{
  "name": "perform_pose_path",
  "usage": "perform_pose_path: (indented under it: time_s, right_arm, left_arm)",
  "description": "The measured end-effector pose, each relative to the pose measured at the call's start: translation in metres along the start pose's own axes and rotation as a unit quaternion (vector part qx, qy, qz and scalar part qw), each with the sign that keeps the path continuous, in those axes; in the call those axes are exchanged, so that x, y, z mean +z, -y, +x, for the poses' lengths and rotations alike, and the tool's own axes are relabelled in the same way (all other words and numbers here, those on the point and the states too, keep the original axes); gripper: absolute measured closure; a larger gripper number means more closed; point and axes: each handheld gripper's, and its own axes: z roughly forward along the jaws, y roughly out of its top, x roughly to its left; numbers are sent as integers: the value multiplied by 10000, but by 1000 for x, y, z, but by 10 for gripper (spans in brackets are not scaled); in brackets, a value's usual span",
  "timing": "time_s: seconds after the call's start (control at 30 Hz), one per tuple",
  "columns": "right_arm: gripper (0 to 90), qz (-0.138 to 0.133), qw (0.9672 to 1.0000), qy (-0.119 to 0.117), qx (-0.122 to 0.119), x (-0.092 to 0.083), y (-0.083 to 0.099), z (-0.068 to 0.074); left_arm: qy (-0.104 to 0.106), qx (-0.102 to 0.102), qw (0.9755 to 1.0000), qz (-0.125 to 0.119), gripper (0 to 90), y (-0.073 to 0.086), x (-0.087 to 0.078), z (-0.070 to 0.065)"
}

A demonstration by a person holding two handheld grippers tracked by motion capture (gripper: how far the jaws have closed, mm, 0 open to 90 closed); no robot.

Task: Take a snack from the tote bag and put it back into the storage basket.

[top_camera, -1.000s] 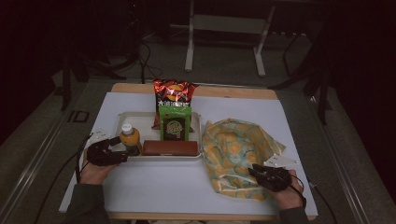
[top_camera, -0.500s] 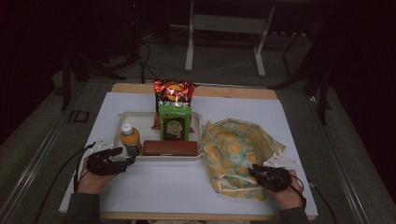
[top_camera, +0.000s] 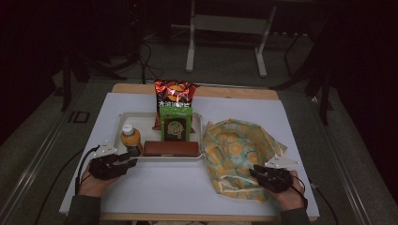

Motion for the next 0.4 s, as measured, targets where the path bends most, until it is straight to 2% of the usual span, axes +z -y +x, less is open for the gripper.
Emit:
perform_pose_path:
  time_s: [0.33, 0.4]
  right_arm:
    - [708, 5, 10000, 5, -7, 0, 0, 0]
    - [708, 9, 10000, 17, -6, 0, 0, 0]
  left_arm:
    - [73, 217, 9996, 183, 589, 0, 9, -8]
    - [72, 335, 9989, 307, 589, 0, 12, -9]
